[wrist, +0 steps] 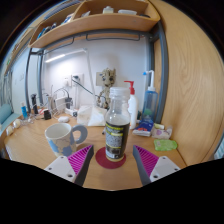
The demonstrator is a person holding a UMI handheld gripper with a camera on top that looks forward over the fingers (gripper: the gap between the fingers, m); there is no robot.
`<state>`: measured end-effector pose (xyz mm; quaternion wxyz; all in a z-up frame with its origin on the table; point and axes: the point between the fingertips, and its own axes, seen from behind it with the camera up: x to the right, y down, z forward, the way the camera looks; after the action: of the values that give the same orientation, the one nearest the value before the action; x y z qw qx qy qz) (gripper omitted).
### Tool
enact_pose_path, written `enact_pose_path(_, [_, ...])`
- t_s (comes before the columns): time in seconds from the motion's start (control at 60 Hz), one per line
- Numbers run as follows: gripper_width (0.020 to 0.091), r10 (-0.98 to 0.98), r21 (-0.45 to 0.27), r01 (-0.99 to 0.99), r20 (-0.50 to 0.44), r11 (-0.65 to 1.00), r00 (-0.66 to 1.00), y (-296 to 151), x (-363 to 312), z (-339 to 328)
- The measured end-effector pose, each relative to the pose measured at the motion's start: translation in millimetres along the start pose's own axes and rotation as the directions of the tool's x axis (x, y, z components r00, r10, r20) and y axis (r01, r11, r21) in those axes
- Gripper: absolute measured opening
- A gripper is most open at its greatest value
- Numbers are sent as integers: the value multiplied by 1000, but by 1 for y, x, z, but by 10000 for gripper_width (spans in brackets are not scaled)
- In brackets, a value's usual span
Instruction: Pour water
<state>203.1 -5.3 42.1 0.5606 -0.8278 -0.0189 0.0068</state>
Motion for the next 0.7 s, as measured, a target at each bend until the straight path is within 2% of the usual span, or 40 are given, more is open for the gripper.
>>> enact_pose_path(0.183, [801,67,26,-67,4,997,998,2,-25,-78])
enact_pose_path(0.267, [802,56,25,-55,-23,998,998,4,-33,-108])
enact_pose_path(0.367, [814,26,58,-22,-77,998,997,1,-34,-138])
enact_pose_path(0.567, [808,37,87,-27,-115,996,993,-1,-43,-172])
enact_pose_path(0.7, [804,50,91,-42,-86,995,995,-1,-56,-184])
